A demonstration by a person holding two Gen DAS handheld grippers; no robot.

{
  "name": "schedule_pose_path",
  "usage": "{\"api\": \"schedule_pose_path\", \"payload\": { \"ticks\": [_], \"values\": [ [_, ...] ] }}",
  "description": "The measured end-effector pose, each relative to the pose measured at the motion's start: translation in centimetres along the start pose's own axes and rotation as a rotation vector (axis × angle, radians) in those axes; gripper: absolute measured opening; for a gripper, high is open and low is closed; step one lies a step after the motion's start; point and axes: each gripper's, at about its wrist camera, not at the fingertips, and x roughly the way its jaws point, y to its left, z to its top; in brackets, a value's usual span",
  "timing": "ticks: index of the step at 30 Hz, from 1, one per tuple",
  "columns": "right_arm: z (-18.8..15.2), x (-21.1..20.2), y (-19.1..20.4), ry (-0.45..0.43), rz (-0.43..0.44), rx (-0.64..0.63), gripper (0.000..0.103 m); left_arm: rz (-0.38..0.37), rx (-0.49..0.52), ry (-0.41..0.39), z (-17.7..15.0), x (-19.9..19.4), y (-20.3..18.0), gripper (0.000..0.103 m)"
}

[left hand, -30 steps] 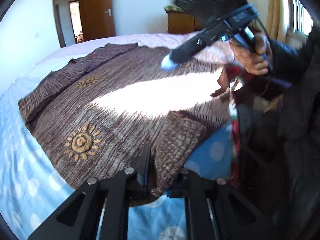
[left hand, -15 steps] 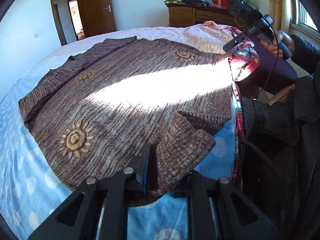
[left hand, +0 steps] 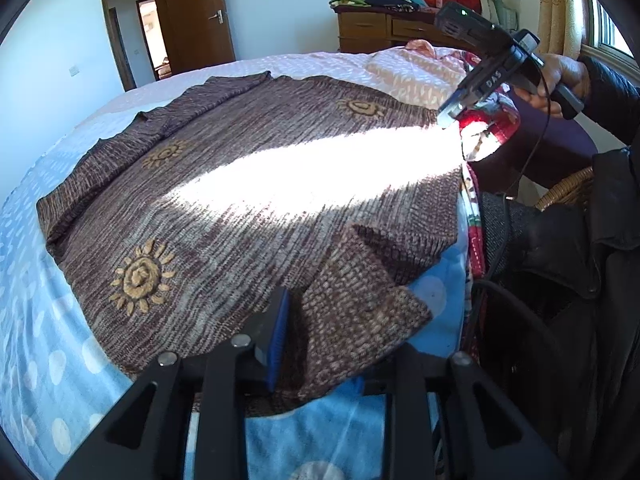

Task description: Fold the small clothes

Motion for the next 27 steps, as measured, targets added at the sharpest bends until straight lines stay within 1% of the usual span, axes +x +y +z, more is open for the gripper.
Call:
{"api": "schedule_pose_path", "payload": {
  "ticks": [1, 3, 4, 5, 6, 7, 8, 10, 12, 13, 15, 17, 19, 21, 23, 25, 26, 27],
  "values": [
    [0.0, 0.6, -0.2, 0.034, 0.008, 0.008, 0.014, 0.001, -0.011, 0.001, 0.0, 0.0, 0.0, 0.029],
    [0.1, 0.4, -0.6, 0.033, 0.044, 0.027, 0.014, 0.003, -0.034, -0.006, -0.2, -0.2, 0.0, 0.027],
    [0.3, 0.0, -1.1, 0.036, 0.083, 0.048, 0.014, 0.001, -0.051, -0.012, -0.2, -0.3, 0.1, 0.026],
    [0.5, -0.3, -1.5, 0.029, 0.113, 0.063, 0.014, -0.009, -0.075, -0.021, -0.2, -0.6, 0.4, 0.019],
    [0.8, -0.8, -1.8, 0.019, 0.146, 0.079, 0.014, -0.024, -0.12, -0.042, -0.1, -1.0, 1.0, 0.014],
    [1.3, -1.5, -2.4, 0.002, 0.207, 0.111, 0.014, -0.036, -0.148, -0.058, 0.1, -1.3, 1.5, 0.014],
    [1.9, -2.0, -2.8, -0.013, 0.245, 0.132, 0.014, -0.042, -0.181, -0.078, 0.3, -1.7, 2.0, 0.013],
    [3.7, -3.2, -3.5, -0.063, 0.345, 0.179, 0.014, -0.039, -0.25, -0.132, 1.0, -2.5, 3.6, 0.01],
    [5.5, -3.8, -4.0, -0.099, 0.423, 0.224, 0.014, -0.054, -0.354, -0.195, 1.7, -3.3, 6.1, 0.01],
    [7.0, -4.0, -4.4, -0.124, 0.475, 0.251, 0.014, -0.055, -0.391, -0.217, 1.8, -3.5, 7.1, 0.01],
    [9.5, -3.6, -5.0, -0.153, 0.518, 0.279, 0.014, -0.031, -0.457, -0.252, 2.1, -3.5, 9.2, 0.008],
    [11.5, -2.6, -5.9, -0.172, 0.569, 0.324, 0.014, 0.015, -0.564, -0.267, 2.0, -2.9, 11.9, 0.007],
    [13.6, -1.2, -6.5, -0.209, 0.615, 0.364, 0.014, 0.04, -0.653, -0.271, 1.5, -2.2, 13.9, 0.006],
    [14.9, -0.4, -7.5, -0.248, 0.642, 0.372, 0.014, 0.086, -0.745, -0.249, 0.7, -1.0, 15.8, 0.006],
    [15.7, 0.6, -8.0, -0.27, 0.658, 0.399, 0.02, 0.101, -0.78, -0.223, 0.1, -0.3, 16.5, 0.006],
    [15.6, 0.6, -8.0, -0.285, 0.63, 0.394, 0.047, 0.076, -0.793, -0.214, -0.4, -0.2, 16.3, 0.006],
    [15.3, 0.2, -7.8, -0.302, 0.606, 0.365, 0.052, 0.058, -0.786, -0.215, -0.5, -0.3, 16.1, 0.006],
    [15.1, -0.4, -7.9, -0.314, 0.578, 0.323, 0.055, 0.046, -0.765, -0.216, -0.7, -0.7, 15.6, 0.011]
  ]
}}
